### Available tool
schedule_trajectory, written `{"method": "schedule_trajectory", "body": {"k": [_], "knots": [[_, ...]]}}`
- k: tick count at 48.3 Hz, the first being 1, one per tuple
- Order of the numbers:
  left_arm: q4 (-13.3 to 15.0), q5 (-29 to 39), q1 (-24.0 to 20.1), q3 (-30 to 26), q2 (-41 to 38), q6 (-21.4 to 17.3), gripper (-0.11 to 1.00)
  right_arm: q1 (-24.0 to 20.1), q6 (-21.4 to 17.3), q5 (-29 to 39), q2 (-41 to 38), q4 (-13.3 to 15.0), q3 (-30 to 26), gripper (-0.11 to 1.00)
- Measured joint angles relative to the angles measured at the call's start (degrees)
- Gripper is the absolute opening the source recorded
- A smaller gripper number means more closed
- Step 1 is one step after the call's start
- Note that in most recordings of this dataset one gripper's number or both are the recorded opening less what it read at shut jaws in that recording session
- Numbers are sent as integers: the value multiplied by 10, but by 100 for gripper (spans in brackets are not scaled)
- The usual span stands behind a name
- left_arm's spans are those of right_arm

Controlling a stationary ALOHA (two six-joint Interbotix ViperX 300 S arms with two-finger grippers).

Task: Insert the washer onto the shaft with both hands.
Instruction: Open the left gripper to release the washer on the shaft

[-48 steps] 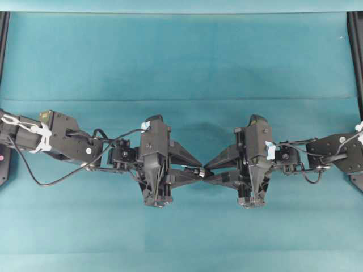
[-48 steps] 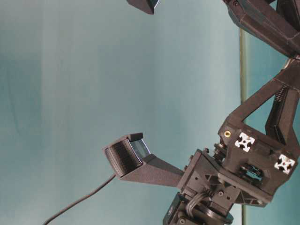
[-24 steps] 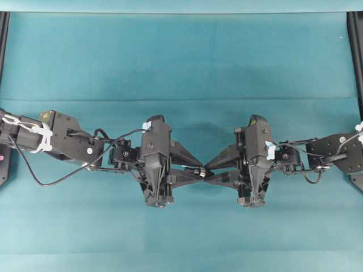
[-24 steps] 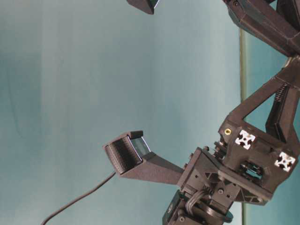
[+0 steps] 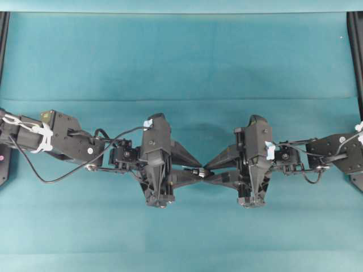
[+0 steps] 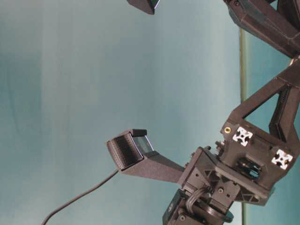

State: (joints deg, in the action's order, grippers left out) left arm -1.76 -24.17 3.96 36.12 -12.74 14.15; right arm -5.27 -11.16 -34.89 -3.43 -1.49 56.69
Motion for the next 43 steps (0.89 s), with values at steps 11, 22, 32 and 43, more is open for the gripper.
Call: {"method": "schedule_trajectory", "body": {"k": [11, 22, 32, 43], "knots": [[1, 0, 0, -7, -1, -3, 88, 0, -1, 0, 0, 1, 0, 0], [1, 1, 1, -8, 0, -3, 87, 0, -1, 0, 0, 0, 0, 0], [1, 1, 0, -8, -1, -4, 87, 0, 0, 2, 0, 0, 0, 0], [0, 4, 0, -5, 3, -4, 87, 0, -1, 4, 0, 0, 0, 0]]}}
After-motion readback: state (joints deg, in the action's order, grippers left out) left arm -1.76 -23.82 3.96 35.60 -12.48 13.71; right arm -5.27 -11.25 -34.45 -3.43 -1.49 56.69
